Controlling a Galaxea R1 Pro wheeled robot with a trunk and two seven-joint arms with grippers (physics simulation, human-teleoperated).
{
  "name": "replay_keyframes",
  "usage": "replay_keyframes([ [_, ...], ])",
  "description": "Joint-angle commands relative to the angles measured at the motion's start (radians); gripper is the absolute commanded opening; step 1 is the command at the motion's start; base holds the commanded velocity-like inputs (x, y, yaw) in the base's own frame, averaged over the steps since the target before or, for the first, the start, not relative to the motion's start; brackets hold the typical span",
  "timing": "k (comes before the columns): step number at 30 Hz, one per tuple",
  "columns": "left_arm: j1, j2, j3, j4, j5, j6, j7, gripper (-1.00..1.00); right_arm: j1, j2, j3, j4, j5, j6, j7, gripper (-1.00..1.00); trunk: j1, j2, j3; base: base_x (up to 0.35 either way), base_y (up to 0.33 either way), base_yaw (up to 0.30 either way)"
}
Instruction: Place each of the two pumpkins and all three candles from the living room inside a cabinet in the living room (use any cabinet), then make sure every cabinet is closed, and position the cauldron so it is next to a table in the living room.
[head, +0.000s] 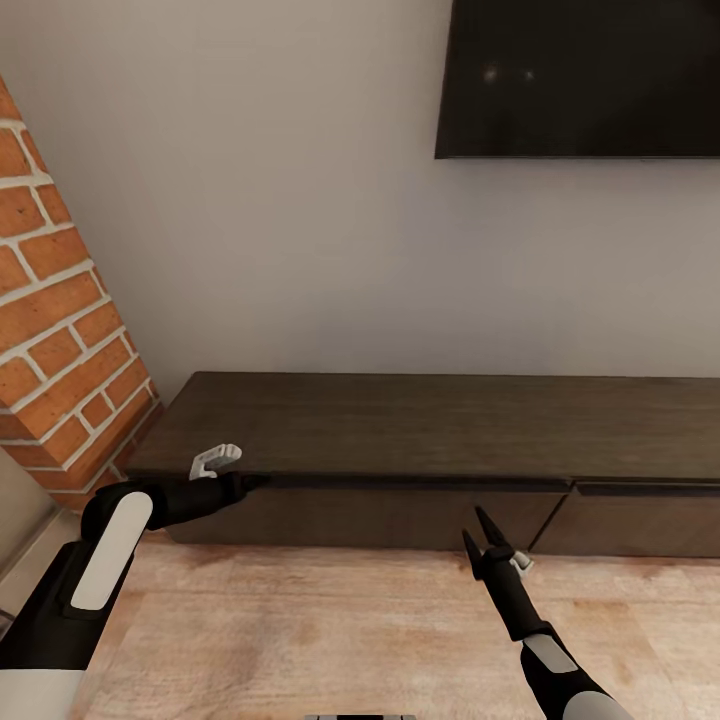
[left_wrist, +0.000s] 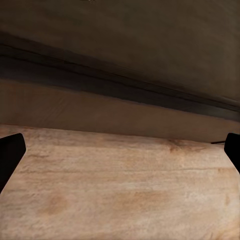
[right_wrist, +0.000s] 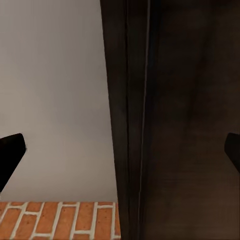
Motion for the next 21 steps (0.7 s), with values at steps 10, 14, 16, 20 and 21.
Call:
replay_keyframes([
  [10, -0.001, 0.000, 0.000, -0.001, 0.009, 0.003, 0.008, 1.00, 0.000, 0.000, 0.002, 0.001, -0.006, 0.010, 0.057, 1.00, 0.000, 0.000, -0.001, 0.000, 0.000, 0.000],
  [14, -0.001, 0.000, -0.001, -0.001, 0.009, 0.003, 0.008, 1.00, 0.000, 0.000, 0.002, 0.001, -0.006, 0.010, 0.059, 1.00, 0.000, 0.000, -0.001, 0.001, 0.000, 0.000],
  [16, 0.000, 0.000, -0.001, -0.001, 0.009, 0.003, 0.008, 1.00, 0.000, 0.000, 0.002, 0.001, -0.006, 0.010, 0.058, 1.00, 0.000, 0.000, -0.001, 0.059, 0.000, 0.000],
  [20, -0.001, 0.000, -0.001, 0.000, 0.009, 0.003, 0.008, 1.00, 0.000, 0.000, 0.002, 0.001, -0.007, 0.010, 0.057, 1.00, 0.000, 0.000, -0.001, 0.162, 0.000, 0.000],
  [21, -0.001, 0.000, -0.001, 0.000, 0.009, 0.003, 0.008, 1.00, 0.000, 0.000, 0.002, 0.001, -0.007, 0.010, 0.055, 1.00, 0.000, 0.000, -0.001, 0.096, 0.000, 0.000],
])
